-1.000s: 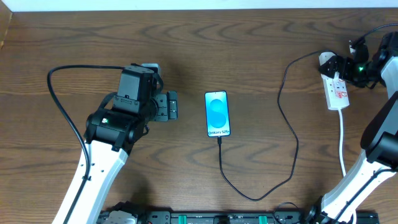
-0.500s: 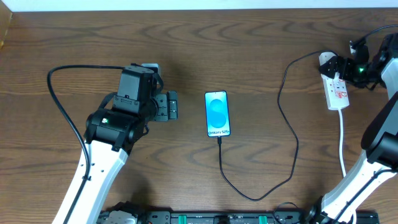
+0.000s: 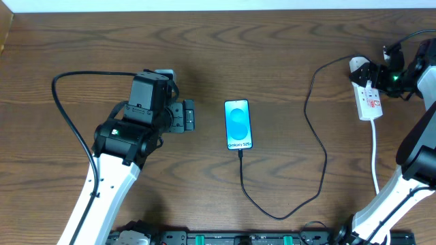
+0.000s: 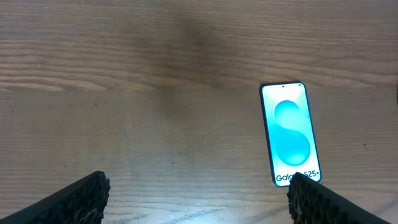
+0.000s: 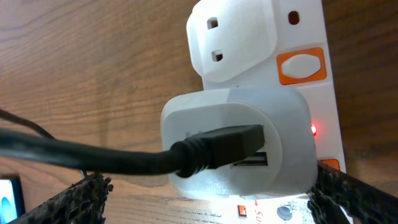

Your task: Plug charger to phone and switch on socket

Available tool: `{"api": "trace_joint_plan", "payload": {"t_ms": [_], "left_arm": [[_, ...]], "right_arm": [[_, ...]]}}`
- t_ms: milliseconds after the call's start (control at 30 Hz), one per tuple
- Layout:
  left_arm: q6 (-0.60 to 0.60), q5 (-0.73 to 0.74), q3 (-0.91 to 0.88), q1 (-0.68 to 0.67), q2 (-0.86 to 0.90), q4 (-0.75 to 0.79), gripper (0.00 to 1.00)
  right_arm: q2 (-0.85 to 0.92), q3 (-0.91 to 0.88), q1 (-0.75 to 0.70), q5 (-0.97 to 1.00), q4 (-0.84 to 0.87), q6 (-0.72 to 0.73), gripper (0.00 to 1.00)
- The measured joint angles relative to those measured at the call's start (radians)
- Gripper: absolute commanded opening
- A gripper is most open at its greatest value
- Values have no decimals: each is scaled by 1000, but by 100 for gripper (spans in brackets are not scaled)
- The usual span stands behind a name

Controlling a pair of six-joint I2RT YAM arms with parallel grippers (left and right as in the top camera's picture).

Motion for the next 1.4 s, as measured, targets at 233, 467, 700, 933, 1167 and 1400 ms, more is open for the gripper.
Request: {"api": "trace_joint_plan", "payload": {"t_ms": [233,467,700,933,1167,1400], "left_arm": [[0,0,0,0,0,0,91],[0,0,0,0,0,0,91],[0,0,0,0,0,0,91],[0,0,0,0,0,0,92],[0,0,0,0,0,0,91],[0,0,0,0,0,0,92]], "right_arm": [[-3,6,3,48,-9,50,98],[-34,6,-9,107,-40,113,99],[-235,3,-15,134,-69,134,99],[-467,3,-15,135,-146,142,99],[-587,3,-14,135,-232,160,99],[-601,3,-13,135,-260,175,99]]}}
